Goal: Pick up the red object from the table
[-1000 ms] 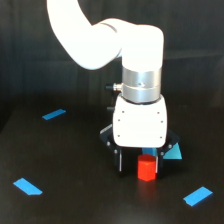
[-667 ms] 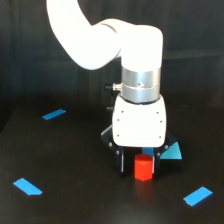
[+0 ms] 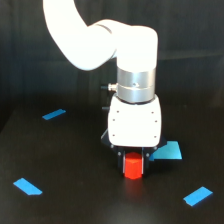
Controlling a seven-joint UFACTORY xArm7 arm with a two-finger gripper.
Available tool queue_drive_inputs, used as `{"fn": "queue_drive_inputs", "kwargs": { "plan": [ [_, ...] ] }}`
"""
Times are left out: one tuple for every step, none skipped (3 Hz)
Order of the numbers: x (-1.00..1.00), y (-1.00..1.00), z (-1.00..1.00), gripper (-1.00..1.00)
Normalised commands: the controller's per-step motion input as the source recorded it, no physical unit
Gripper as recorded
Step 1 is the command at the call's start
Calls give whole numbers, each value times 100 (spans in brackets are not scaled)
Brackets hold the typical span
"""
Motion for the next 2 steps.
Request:
{"fn": "queue_drive_inputs", "kwargs": {
  "plan": [
    [-47, 5, 72, -100],
    [-48, 12, 79, -96]
  ]
}}
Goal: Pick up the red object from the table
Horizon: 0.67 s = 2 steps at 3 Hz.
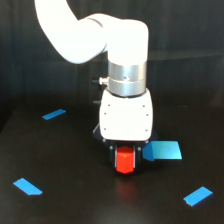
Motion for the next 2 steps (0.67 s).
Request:
{"fn": "queue_drive_inputs", "kwargs": {
  "plan": [
    [-49, 26, 89, -91],
    [-35, 29, 94, -100]
  ]
}}
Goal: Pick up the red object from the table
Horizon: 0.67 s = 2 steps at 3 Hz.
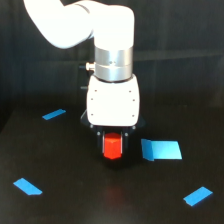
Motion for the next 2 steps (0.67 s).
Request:
{"fn": "queue_drive_inputs", "kwargs": {
  "plan": [
    [-17, 6, 95, -100],
    [-4, 2, 100, -100]
  ]
}}
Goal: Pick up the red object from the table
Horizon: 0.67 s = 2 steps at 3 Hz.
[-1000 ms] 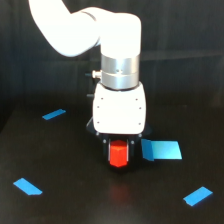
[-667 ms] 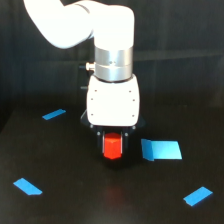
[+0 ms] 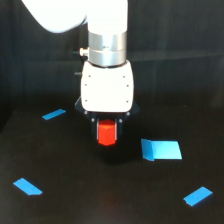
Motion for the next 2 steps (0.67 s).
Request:
{"fn": "queue_drive_inputs", "kwargs": {
  "plan": [
    [16, 1, 100, -100],
    [29, 6, 99, -96]
  ]
}}
